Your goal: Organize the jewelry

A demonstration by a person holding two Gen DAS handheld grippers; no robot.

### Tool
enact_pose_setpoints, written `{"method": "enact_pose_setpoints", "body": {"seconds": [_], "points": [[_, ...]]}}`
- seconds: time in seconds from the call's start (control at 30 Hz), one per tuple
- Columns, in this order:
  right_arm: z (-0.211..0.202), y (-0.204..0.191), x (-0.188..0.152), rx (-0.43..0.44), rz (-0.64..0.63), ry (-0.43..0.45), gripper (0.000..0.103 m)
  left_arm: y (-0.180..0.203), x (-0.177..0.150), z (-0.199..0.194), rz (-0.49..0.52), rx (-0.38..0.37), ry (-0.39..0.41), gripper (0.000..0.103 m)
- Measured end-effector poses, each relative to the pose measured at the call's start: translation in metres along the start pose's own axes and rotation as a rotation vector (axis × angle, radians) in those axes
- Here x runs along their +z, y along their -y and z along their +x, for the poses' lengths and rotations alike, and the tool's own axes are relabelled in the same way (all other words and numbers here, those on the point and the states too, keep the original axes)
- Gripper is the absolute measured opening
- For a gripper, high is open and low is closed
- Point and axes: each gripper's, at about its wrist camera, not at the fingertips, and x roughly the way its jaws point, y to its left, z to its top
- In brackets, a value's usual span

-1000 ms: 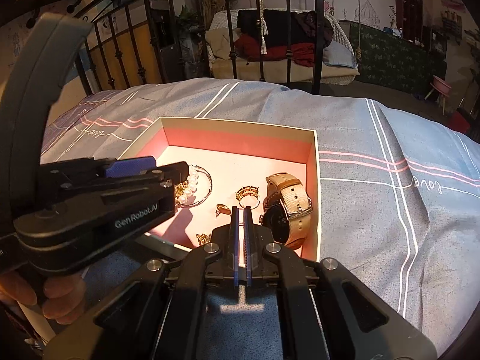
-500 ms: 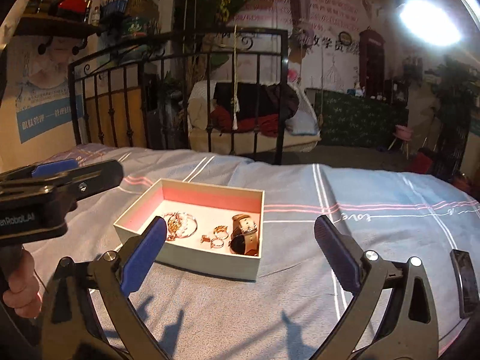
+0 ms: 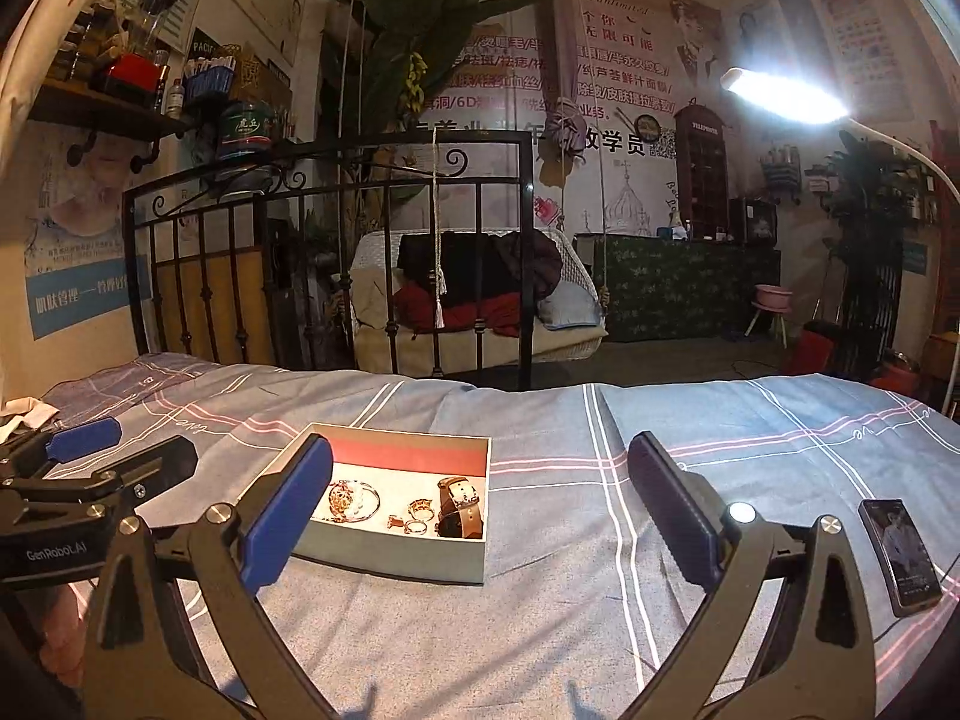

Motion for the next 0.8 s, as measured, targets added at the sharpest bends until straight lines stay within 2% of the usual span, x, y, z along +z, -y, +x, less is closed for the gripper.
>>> {"method": "enact_pose_setpoints", "body": {"seconds": [0.8], "points": [[0.002,0.000,-0.004,0.015,0.012,-0.017,0.097,0.011,-0.005,-0.005,0.047,0.011,0.013,0.096]]}}
